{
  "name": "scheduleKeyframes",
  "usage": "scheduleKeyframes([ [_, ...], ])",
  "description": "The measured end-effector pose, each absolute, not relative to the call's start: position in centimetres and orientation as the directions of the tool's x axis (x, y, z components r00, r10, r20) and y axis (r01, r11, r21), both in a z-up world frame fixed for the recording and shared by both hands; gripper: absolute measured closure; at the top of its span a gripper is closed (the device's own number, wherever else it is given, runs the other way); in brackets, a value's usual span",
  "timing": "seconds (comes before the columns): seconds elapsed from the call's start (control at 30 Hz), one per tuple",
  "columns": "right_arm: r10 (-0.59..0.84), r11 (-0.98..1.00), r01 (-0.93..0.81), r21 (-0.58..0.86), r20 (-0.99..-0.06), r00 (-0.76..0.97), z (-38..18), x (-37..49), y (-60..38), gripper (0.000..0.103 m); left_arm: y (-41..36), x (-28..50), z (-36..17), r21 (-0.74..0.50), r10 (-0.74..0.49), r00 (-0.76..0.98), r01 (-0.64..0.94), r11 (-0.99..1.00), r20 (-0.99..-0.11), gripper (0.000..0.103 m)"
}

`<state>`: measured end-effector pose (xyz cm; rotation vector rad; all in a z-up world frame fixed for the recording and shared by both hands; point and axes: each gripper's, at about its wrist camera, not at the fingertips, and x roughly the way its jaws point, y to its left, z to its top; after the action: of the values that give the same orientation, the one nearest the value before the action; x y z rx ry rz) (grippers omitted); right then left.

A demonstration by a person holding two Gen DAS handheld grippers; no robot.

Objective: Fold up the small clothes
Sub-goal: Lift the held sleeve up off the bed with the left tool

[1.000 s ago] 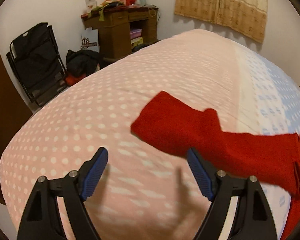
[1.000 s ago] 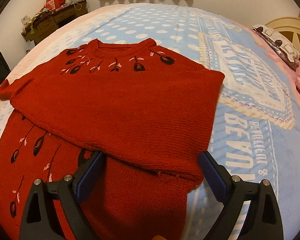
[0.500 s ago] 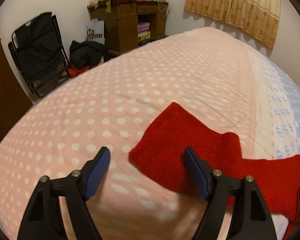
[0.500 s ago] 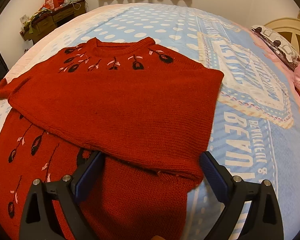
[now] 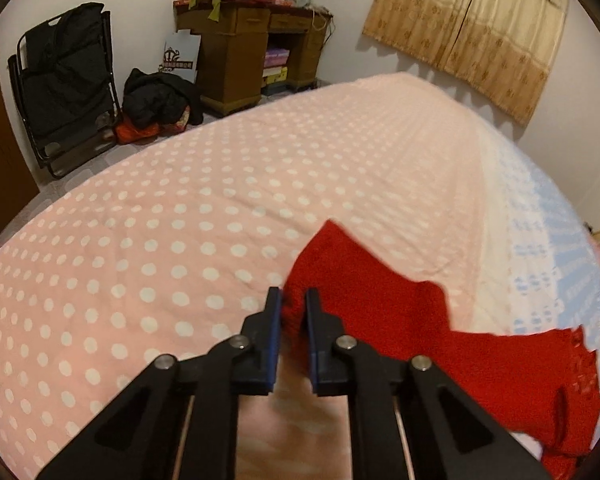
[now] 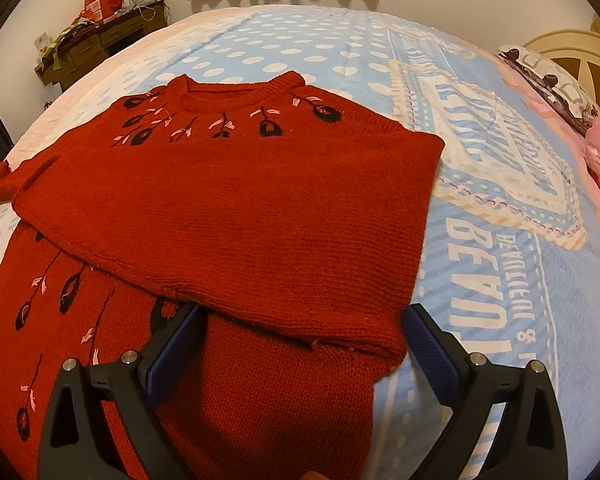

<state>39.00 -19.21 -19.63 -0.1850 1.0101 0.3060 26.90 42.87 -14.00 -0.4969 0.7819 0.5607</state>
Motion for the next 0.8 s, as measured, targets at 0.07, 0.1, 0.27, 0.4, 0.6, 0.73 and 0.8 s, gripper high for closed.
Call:
scheduleKeyframes([
  [0.07, 0.166, 0.942, -0.334, -0.01, -0.854, 0.493, -19.6, 39.0, -19.2, 0.004, 42.8, 26.3, -13.0, -0.251, 0.26, 0.615, -0.619, 0.744, -0.745, 0.091],
  [0.1, 0.167, 0.943, -0.334, -0.008, -0.854, 0.492, -19.7, 39.0, -19.3, 0.004, 42.7, 26.0, -12.4, -0.276, 0.245, 0.634, -0.607, 0.745, -0.734, 0.091],
  [0.27, 0.166, 0.944, -0.331, -0.007, -0.856, 0.49, -19.7, 39.0, -19.2, 0.003, 41.9, 25.8, -9.7, -0.348, 0.197, 0.698, -0.556, 0.754, -0.688, 0.092],
  [0.4, 0.167, 0.944, -0.331, -0.006, -0.855, 0.491, -19.7, 39.0, -19.2, 0.003, 40.0, 25.8, -7.1, -0.376, 0.165, 0.748, -0.496, 0.782, -0.643, 0.092],
  [0.6, 0.154, 0.951, -0.31, -0.019, -0.839, 0.522, -18.7, 38.8, -19.5, 0.003, 36.0, 26.3, -3.7, -0.395, 0.111, 0.809, -0.395, 0.829, -0.577, 0.092],
  [0.73, 0.164, 0.952, -0.307, -0.019, -0.813, 0.559, -17.5, 38.0, -19.8, 0.003, 33.7, 26.9, -2.0, -0.397, 0.068, 0.835, -0.33, 0.856, -0.547, 0.092],
  [0.8, 0.173, 0.952, -0.305, -0.01, -0.804, 0.569, -17.1, 37.7, -20.0, 0.003, 32.8, 27.3, -1.5, -0.4, 0.052, 0.844, -0.307, 0.864, -0.534, 0.092],
])
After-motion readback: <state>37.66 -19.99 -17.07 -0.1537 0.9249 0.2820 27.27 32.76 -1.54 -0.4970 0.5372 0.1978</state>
